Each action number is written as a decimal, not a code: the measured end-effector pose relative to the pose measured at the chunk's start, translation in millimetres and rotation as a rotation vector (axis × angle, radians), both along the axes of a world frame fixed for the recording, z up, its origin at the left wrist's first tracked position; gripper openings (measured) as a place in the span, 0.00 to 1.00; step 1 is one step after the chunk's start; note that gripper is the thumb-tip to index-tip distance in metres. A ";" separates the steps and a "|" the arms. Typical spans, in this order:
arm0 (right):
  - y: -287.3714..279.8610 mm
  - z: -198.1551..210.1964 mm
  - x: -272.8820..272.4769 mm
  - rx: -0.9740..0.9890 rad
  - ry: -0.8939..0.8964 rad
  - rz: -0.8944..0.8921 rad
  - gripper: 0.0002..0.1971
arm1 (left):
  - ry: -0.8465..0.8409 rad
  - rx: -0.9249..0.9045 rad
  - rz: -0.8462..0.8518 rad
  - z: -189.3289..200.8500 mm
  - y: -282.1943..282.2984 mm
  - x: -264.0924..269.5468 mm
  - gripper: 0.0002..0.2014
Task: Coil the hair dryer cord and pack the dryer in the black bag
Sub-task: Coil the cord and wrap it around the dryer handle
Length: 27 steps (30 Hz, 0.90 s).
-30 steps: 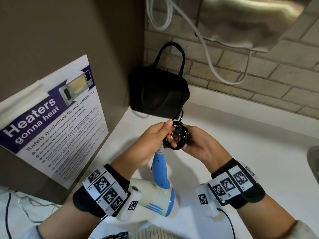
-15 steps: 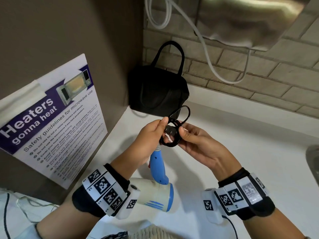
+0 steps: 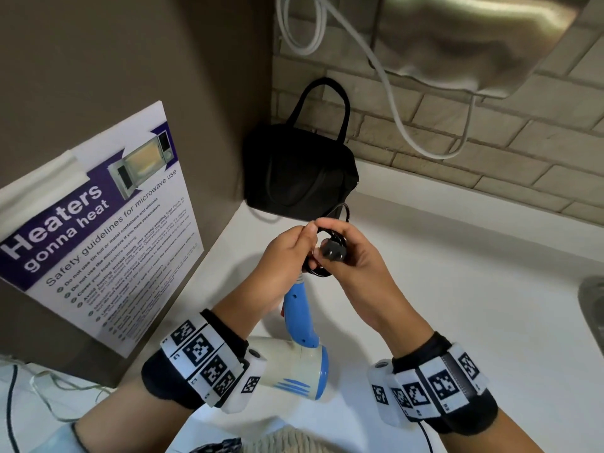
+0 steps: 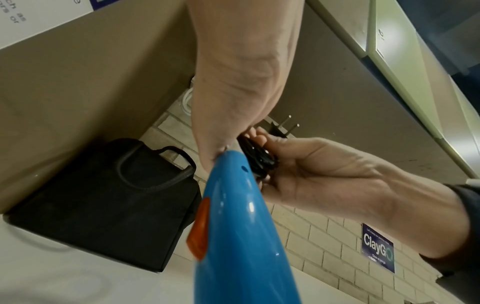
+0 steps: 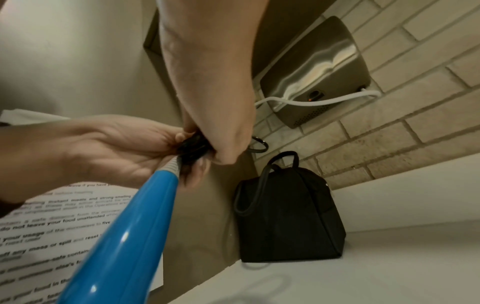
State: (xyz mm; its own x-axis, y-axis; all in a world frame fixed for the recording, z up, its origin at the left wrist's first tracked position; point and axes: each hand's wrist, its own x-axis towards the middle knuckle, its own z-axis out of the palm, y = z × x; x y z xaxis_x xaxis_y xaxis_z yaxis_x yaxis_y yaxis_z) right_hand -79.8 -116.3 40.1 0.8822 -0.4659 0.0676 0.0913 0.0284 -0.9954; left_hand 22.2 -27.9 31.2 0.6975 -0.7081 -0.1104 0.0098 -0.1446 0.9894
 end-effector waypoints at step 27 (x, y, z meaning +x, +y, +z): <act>-30.8 -27.8 -111.4 0.261 0.301 -0.170 0.21 | 0.226 -0.161 0.061 -15.3 4.0 14.7 0.18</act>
